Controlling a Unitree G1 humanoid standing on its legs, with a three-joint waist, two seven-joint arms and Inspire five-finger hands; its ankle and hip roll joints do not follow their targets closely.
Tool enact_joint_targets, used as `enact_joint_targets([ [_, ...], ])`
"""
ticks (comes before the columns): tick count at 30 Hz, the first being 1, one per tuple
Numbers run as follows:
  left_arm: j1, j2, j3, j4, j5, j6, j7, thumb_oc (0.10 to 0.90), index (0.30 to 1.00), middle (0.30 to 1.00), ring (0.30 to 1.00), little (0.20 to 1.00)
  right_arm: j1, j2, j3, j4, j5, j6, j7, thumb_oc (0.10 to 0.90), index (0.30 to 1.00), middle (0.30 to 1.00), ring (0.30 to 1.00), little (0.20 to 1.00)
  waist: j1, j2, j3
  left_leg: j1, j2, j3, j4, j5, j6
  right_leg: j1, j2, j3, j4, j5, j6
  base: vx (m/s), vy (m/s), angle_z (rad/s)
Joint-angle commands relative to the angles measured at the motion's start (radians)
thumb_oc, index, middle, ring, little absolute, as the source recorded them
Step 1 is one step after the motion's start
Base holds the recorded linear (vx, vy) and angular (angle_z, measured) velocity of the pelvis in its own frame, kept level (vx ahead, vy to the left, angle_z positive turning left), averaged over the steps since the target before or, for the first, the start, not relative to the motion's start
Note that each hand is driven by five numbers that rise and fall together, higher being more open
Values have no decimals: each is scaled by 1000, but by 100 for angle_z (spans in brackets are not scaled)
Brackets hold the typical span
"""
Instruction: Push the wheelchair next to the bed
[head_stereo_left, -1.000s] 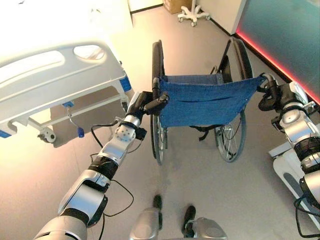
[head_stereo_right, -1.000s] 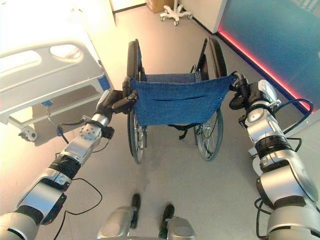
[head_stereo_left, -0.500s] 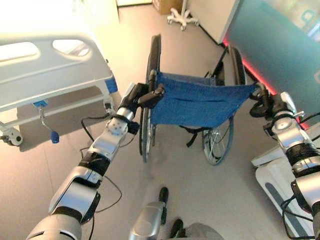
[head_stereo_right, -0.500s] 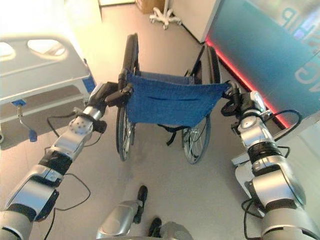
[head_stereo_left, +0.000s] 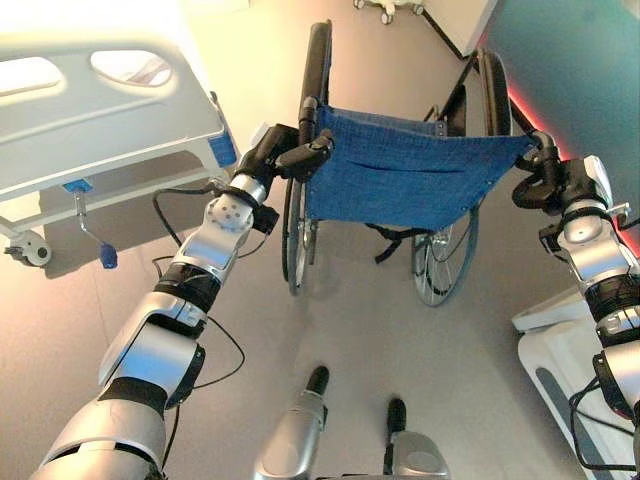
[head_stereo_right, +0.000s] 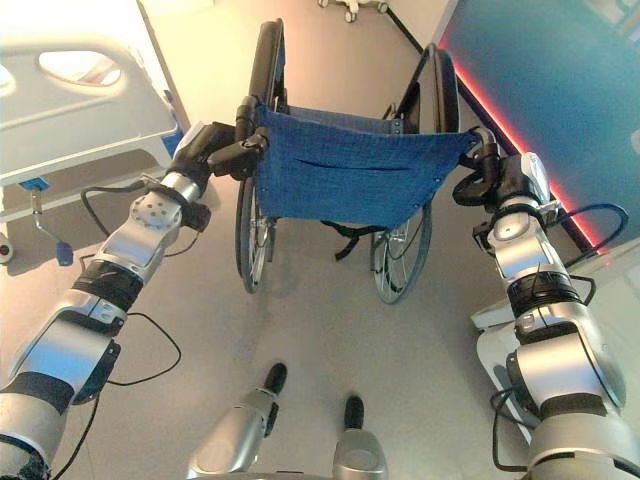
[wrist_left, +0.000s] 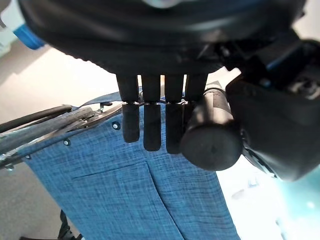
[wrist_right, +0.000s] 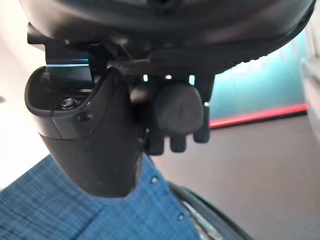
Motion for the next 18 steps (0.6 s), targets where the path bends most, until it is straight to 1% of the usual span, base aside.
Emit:
enact_joint_targets([
  [1,107,128,-162,-61,192,-56,2,400,300,300,300,300,-172,41,190,-230,-26,-201,58,400,300,300,300,300,64,-104,-37,9,120,9,108,-196,-35,-146,-107,99,-109,118,60,123,-688,33],
  [2,110,131,-162,-65,191,-52,7,400,300,300,300,300,-179,39,190,-228,-21,-205,63,400,300,300,300,300,66,-106,-36,1,139,14,117,-191,-38,-156,-110,72,-87,106,61,146,-675,61],
  [3,123,132,-156,-72,172,-38,22,400,300,300,300,300,-192,38,192,-228,-8,-209,76,400,300,300,300,300,69,-107,-35,-2,179,29,124,-175,-48,-167,-118,18,-59,88,59,192,-565,64],
  [4,152,122,-145,-88,144,-20,33,400,300,300,300,300,-202,38,198,-236,-8,-201,91,400,300,300,300,300,67,-98,-37,14,217,43,102,-138,-59,-171,-101,-17,-20,52,38,204,-501,63],
  [5,165,113,-140,-96,134,-13,37,400,300,300,300,300,-206,38,200,-238,-14,-199,97,400,300,300,300,300,65,-94,-37,17,227,50,96,-120,-63,-171,-94,-28,-7,39,27,210,-395,68],
  [6,193,91,-131,-111,132,-1,45,400,300,300,300,300,-207,36,205,-245,-30,-197,107,400,300,300,300,300,63,-84,-35,17,242,66,87,-80,-73,-166,-85,-54,5,22,5,186,-292,57],
  [7,218,70,-123,-126,144,1,47,400,300,300,300,300,-204,28,208,-257,-45,-192,120,400,300,300,300,300,59,-72,-32,19,251,86,73,-40,-74,-152,-76,-72,4,6,-16,236,-356,58],
  [8,236,46,-119,-133,160,-1,49,400,300,300,300,300,-203,20,210,-254,-68,-201,140,400,300,300,300,300,48,-52,-28,31,261,109,44,0,-73,-133,-55,-81,2,-13,-37,219,-289,44],
  [10,250,16,-123,-127,159,-11,47,400,300,300,300,300,-191,22,206,-226,-107,-228,149,400,300,300,300,300,31,-25,-34,59,276,152,-4,39,-74,-108,-31,-102,-2,-35,-55,186,-242,63],
  [11,253,7,-124,-123,149,-14,43,400,300,300,300,300,-185,24,205,-217,-117,-237,150,400,300,300,300,300,24,-17,-36,75,282,170,-24,50,-76,-96,-26,-112,-5,-41,-60,197,-236,68],
  [12,253,-24,-123,-109,131,-13,38,400,300,300,300,300,-182,27,198,-193,-136,-252,162,400,300,300,300,300,7,-5,-40,107,294,217,-35,66,-83,-70,-16,-130,-11,-56,-74,145,-176,70],
  [13,252,-28,-123,-107,128,-13,38,400,300,300,300,300,-182,27,197,-189,-138,-254,163,400,300,300,300,300,4,-4,-44,107,293,220,-37,69,-83,-70,-16,-133,-15,-54,-75,170,-208,79],
  [14,247,-49,-125,-89,114,-15,35,400,300,300,300,300,-181,34,198,-159,-151,-277,166,400,300,300,300,300,-2,1,-51,121,272,226,-42,58,-84,-55,-6,-138,-23,-63,-81,202,-223,68],
  [15,247,-63,-124,-75,104,-13,30,400,300,300,300,300,-184,47,204,-137,-166,-292,171,400,300,300,300,300,5,4,-57,138,207,200,-52,17,-75,-34,10,-126,-34,-68,-82,254,-274,74],
  [16,247,-70,-124,-69,100,-13,29,400,300,300,300,300,-187,57,208,-126,-171,-299,169,400,300,300,300,300,8,5,-64,141,172,187,-61,4,-69,-27,21,-121,-44,-65,-83,314,-301,48],
  [17,254,-83,-121,-57,95,-16,18,400,300,300,300,300,-180,74,210,-114,-182,-307,164,400,300,300,300,300,16,7,-72,146,109,175,-71,-15,-55,-11,49,-118,-60,-66,-90,220,-209,27],
  [18,255,-84,-121,-56,95,-15,16,400,300,300,300,300,-178,76,211,-115,-180,-307,164,400,300,300,300,300,18,8,-71,147,94,174,-75,-17,-51,-5,57,-116,-62,-67,-92,275,-248,4],
])
